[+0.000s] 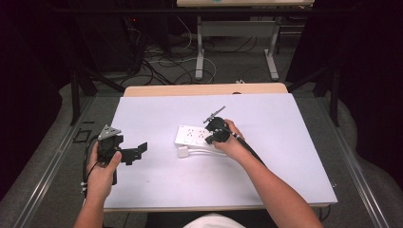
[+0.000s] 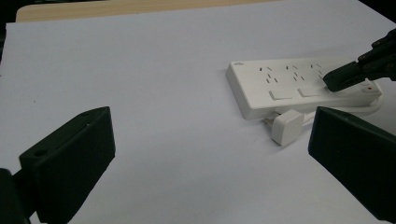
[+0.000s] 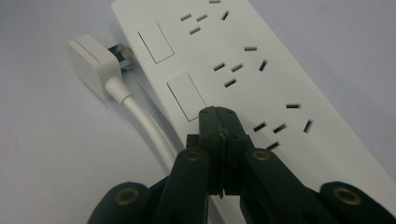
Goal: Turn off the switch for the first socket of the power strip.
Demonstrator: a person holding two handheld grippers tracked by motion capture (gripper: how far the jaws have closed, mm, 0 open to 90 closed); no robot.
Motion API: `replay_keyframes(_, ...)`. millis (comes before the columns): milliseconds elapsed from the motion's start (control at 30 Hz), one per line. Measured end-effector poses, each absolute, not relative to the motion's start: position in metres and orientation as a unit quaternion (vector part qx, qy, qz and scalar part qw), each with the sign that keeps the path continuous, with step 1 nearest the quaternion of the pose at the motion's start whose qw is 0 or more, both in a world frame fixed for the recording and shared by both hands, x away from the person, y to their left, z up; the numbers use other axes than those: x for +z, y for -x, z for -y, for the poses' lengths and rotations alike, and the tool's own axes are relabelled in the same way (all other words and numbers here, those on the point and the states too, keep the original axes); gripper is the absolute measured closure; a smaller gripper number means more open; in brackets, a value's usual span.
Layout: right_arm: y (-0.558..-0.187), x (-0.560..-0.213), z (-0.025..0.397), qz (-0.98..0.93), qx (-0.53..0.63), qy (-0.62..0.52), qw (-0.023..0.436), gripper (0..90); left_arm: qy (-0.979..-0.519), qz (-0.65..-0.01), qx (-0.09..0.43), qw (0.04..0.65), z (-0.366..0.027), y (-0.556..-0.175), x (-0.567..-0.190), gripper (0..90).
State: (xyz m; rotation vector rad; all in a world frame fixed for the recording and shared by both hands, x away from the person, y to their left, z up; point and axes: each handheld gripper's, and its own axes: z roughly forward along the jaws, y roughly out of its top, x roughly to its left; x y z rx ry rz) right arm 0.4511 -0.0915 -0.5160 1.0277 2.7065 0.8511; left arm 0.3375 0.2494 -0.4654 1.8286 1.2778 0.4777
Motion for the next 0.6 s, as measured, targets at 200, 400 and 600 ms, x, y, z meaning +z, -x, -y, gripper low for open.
replay_keyframes(200,-0.4515,-0.5161,0.0925,-0.896,0.281,-0.338,0.061,90.0,-0.729,-0.508,0.19,0.417,-0.2486,-0.3376,-0.4659,0.5)
replay_keyframes(400,-0.4509,-0.5161,0.0919,-0.896,0.28,-0.337,0.066,90.0,-0.729,-0.508,0.19,0.418,-0.2485,-0.3376,-0.4659,0.5)
replay_keyframes(600,-0.4503,-0.5182,0.0905,-0.892,0.291,-0.338,0.074,90.0,-0.729,-0.509,0.191,0.417,-0.2485,-0.3377,-0.4662,0.5)
